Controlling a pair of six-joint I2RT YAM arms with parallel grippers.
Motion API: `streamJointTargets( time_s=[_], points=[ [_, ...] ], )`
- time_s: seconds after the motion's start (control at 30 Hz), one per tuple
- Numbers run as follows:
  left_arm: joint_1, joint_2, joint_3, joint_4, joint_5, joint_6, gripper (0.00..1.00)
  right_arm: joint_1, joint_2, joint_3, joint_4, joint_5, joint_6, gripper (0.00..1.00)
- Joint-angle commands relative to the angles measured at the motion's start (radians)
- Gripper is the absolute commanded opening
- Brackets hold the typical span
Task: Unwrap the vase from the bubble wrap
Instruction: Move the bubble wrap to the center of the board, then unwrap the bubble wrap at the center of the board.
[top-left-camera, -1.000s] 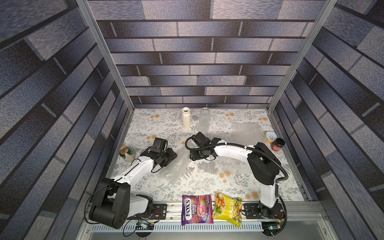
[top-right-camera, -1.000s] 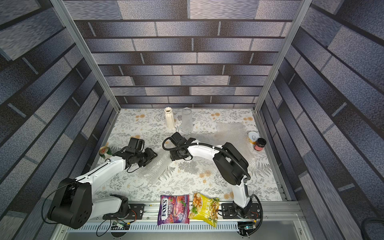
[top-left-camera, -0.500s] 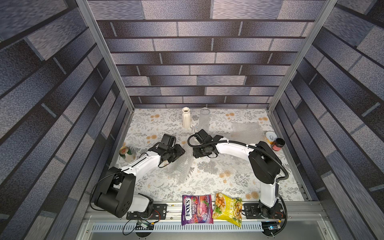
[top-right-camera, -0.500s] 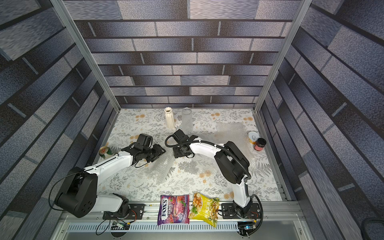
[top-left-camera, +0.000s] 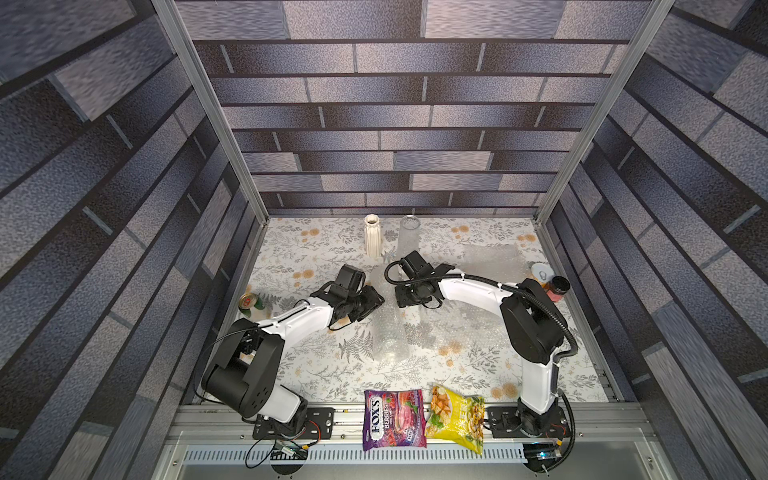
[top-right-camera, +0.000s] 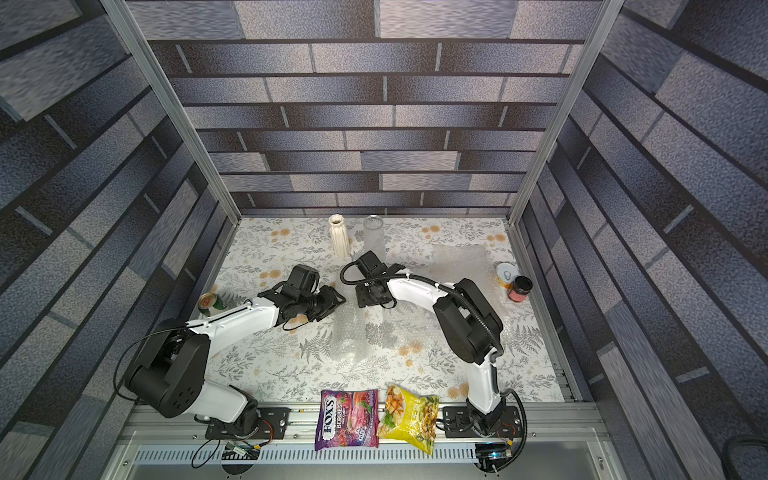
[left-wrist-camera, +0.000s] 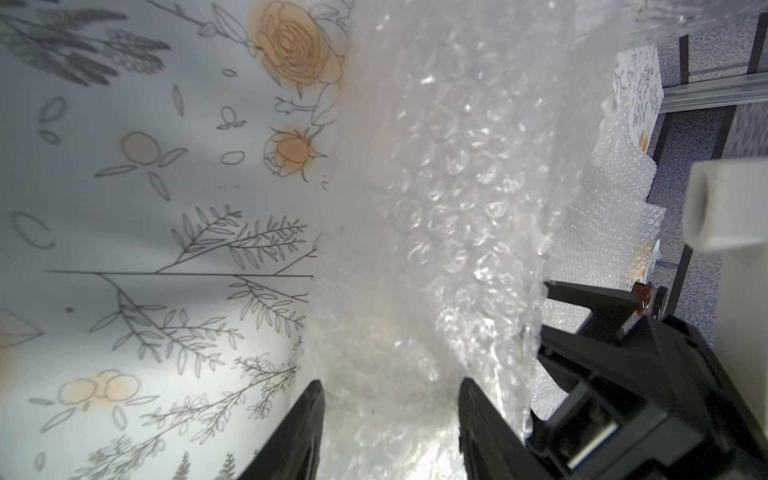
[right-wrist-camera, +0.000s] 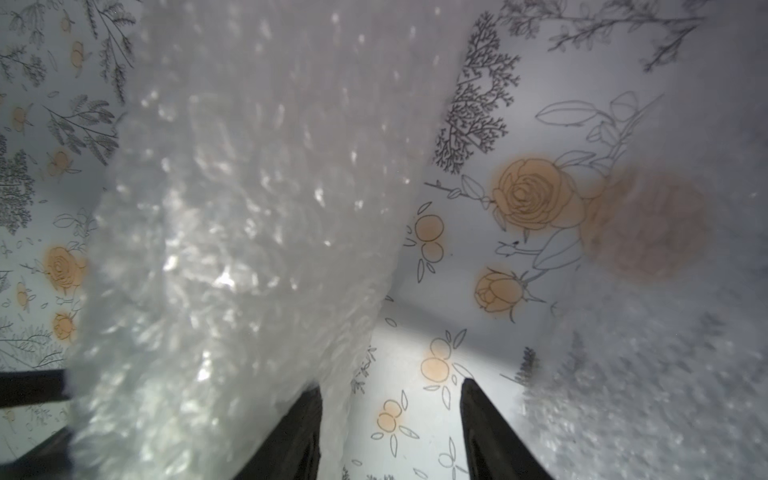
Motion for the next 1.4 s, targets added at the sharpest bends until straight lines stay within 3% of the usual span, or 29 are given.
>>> streamJointTargets(
  time_s=[0.0, 0.23, 0.4, 0.6, 1.03, 1.37],
  points=[
    [-0.039, 0.037, 0.038, 0.012, 0.079, -0.004, 0.53, 0.010, -0.062, 0.004, 0.067, -0.042, -0.015, 0.55],
    [-0.024, -0.004, 0.052, -0.094, 0.026, 0.046, 0.53, -0.005, -0.182, -0.042, -0.043, 0.076, -0.102, 0.55],
    [-0.004, -0.055, 0.048, -0.134, 0.002, 0.064, 0.54, -0.011, -0.243, -0.036, -0.110, 0.071, -0.141, 0.54],
    [-0.003, -0.069, 0.044, -0.123, 0.001, 0.063, 0.55, -0.008, -0.263, -0.022, -0.150, -0.066, -0.144, 0.32],
    [-0.022, 0.003, 0.057, -0.049, 0.028, 0.048, 0.55, 0.057, -0.176, 0.061, -0.196, -0.155, -0.140, 0.36],
    [-0.005, -0.036, 0.056, -0.083, 0.025, 0.066, 0.57, 0.082, -0.167, -0.041, -0.163, -0.171, -0.077, 0.36]
  ],
)
